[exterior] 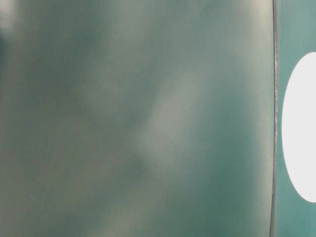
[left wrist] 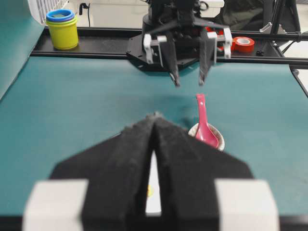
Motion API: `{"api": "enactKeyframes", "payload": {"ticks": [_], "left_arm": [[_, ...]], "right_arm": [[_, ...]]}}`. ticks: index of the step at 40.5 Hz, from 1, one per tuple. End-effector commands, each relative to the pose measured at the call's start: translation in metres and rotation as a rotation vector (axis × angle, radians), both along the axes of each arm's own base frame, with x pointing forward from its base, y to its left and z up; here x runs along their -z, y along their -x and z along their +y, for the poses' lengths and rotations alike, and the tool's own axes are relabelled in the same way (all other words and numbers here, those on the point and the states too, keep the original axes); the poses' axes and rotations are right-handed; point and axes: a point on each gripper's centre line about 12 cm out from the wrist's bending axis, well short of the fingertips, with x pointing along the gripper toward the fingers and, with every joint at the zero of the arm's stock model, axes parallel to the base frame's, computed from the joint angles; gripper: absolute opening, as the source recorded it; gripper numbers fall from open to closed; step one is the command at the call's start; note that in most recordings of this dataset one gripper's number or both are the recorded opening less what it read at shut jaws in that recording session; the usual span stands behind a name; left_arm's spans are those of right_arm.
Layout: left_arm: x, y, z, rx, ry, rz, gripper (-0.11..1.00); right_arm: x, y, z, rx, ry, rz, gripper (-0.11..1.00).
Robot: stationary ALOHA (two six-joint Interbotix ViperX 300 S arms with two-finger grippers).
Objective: Scoop the yellow hexagonal prism block from the bowl with a spoon using the right arm.
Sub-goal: 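Move the right gripper left toward the red spoon's handle, then close the right gripper on the red spoon handle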
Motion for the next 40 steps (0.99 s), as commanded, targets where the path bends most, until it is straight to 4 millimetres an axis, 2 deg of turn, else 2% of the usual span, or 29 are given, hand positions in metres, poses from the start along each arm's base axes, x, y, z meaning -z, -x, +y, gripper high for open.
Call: {"api": "enactKeyframes", "payload": {"ticks": [1,6,16,24,40], "left_arm": [[-0.007,-0.002,0.001,-0.002,-0.007,-0.02,0.0],[-0.008,-0.001,0.001,-0.003,-0.01,-0.021,0.0],[-0.007,-0.002,0.001,-0.002,-0.014,-0.019,0.0],[-0.007,-0.001,0.001,-0.002,-0.014,-0.013,0.0],[-0.005,-0.002,0.001,-0.003,-0.014,-0.003,0.0]], "right_arm": [[0.004,-0.004,0.01,-0.01,-0.003,-0.005,0.55],[0.017,-0.002,0.019,-0.015,-0.024,0.039,0.55],[0.033,0.001,0.029,-0.041,-0.049,0.07,0.55],[0.045,0.002,0.031,-0.045,-0.045,0.112,0.55],[0.056,0.005,0.031,-0.047,-0.018,0.138,0.55]]}}
